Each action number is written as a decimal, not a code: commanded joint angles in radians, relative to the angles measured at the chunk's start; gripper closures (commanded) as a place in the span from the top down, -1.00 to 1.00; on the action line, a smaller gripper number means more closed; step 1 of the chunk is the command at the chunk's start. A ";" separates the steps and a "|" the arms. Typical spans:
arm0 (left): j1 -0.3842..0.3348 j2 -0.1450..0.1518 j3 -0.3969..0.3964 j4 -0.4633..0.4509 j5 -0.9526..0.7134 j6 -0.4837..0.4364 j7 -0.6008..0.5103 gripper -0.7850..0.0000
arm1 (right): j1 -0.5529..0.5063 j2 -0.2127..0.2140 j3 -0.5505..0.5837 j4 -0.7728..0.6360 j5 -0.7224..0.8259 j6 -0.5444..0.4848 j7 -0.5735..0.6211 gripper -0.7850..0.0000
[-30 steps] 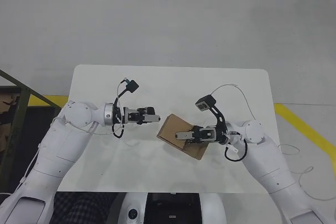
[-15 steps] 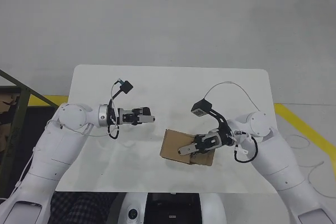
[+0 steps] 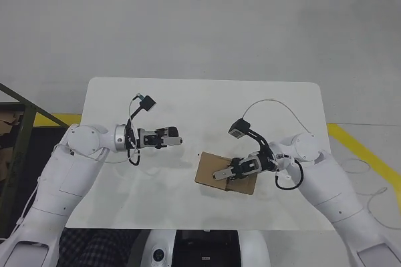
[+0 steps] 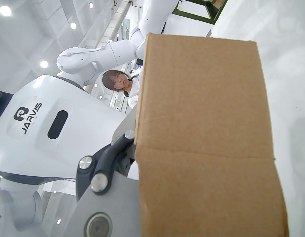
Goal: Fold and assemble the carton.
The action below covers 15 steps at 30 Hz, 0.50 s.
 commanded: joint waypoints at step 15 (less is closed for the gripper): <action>0.019 -0.005 0.009 -0.006 -0.004 -0.025 0.089 1.00 | 0.046 -0.010 -0.048 0.001 0.018 0.048 0.048 -1.00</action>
